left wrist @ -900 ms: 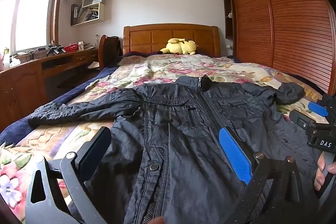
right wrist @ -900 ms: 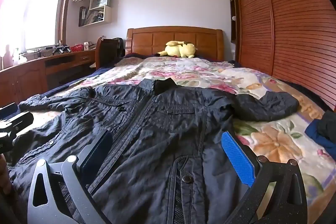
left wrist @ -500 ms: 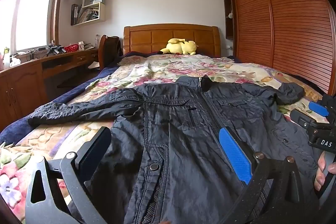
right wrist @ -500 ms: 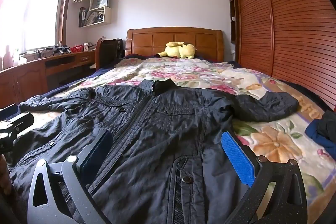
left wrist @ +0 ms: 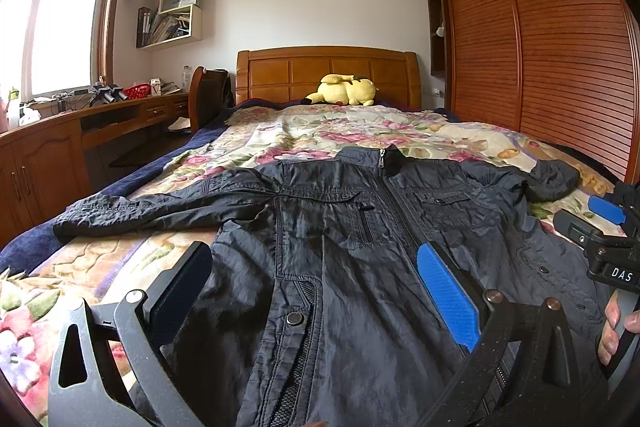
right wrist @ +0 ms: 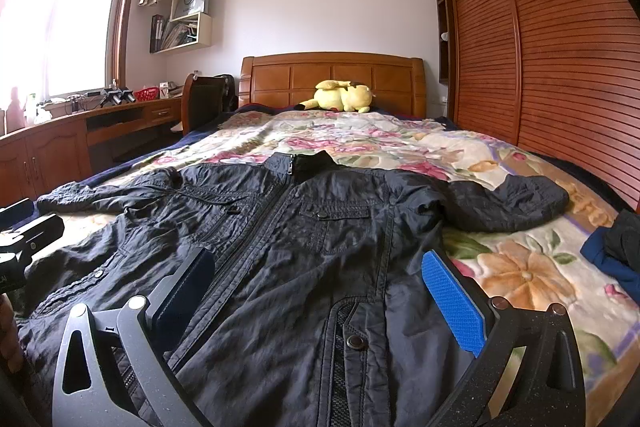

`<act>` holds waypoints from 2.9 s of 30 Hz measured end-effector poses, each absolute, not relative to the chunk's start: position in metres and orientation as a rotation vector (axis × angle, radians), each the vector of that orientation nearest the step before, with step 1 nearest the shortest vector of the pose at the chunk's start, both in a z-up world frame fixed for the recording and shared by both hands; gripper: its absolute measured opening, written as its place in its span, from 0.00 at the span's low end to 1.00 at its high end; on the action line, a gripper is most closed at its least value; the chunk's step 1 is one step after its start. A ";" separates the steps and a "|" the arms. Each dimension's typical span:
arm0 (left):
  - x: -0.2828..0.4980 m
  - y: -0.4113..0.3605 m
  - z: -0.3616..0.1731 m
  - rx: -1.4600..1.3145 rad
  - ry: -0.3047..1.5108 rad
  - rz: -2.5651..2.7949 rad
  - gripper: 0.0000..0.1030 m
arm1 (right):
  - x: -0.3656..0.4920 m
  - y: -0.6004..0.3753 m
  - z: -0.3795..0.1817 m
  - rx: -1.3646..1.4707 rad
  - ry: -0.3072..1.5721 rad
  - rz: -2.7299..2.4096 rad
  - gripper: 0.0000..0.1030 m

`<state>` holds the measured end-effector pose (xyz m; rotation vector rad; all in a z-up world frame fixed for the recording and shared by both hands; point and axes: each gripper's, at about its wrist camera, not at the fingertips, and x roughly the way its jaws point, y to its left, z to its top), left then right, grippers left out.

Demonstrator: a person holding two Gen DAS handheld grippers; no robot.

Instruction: Fold large clothes

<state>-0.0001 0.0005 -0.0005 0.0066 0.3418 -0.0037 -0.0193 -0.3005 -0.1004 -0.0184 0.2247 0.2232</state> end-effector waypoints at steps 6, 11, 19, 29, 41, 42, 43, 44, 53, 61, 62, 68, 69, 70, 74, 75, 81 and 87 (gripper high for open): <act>0.000 0.001 -0.001 0.005 0.341 -0.003 1.00 | -0.019 -0.300 -0.101 -0.018 0.224 0.223 1.00; 0.000 0.001 -0.001 0.005 0.340 -0.004 1.00 | -0.019 -0.300 -0.101 -0.018 0.223 0.223 1.00; 0.000 0.001 -0.001 0.004 0.339 -0.004 1.00 | -0.019 -0.300 -0.101 -0.017 0.222 0.223 1.00; 0.000 0.001 -0.001 0.004 0.338 -0.004 1.00 | -0.019 -0.300 -0.101 -0.016 0.222 0.223 1.00; -0.001 0.001 -0.001 0.005 0.337 -0.004 1.00 | -0.019 -0.300 -0.101 -0.015 0.222 0.224 1.00; -0.001 0.001 -0.001 0.004 0.336 -0.004 1.00 | -0.019 -0.300 -0.101 -0.015 0.222 0.224 1.00; -0.001 0.001 -0.001 0.005 0.336 -0.004 1.00 | -0.019 -0.300 -0.101 -0.015 0.222 0.224 1.00; -0.001 0.001 -0.001 0.005 0.336 -0.004 1.00 | -0.019 -0.300 -0.101 -0.016 0.222 0.224 1.00; -0.001 0.001 -0.001 0.005 0.335 -0.004 1.00 | -0.019 -0.300 -0.101 -0.015 0.221 0.224 1.00; -0.001 0.001 -0.001 0.006 0.335 -0.004 1.00 | -0.019 -0.300 -0.101 -0.015 0.222 0.224 1.00; -0.001 0.001 -0.001 0.006 0.335 -0.004 1.00 | -0.019 -0.300 -0.101 -0.015 0.221 0.224 1.00; -0.001 0.001 0.000 0.008 0.338 -0.007 1.00 | -0.019 -0.300 -0.102 -0.014 0.221 0.224 1.00; -0.001 0.001 0.001 0.008 0.340 -0.008 1.00 | -0.019 -0.301 -0.102 -0.013 0.221 0.225 1.00; -0.003 0.001 0.005 0.011 0.344 -0.012 1.00 | -0.019 -0.300 -0.103 -0.012 0.222 0.225 1.00; 0.005 0.003 0.009 0.030 0.387 -0.046 1.00 | -0.019 -0.303 -0.097 -0.003 0.228 0.237 1.00; 0.010 0.002 0.011 0.048 0.405 -0.056 1.00 | -0.020 -0.304 -0.095 0.000 0.229 0.242 1.00; 0.027 -0.008 0.020 0.120 0.440 -0.052 1.00 | -0.020 -0.315 -0.085 0.009 0.233 0.243 1.00; 0.038 -0.018 0.027 0.114 0.462 -0.099 1.00 | -0.011 -0.321 -0.082 0.010 0.258 0.245 1.00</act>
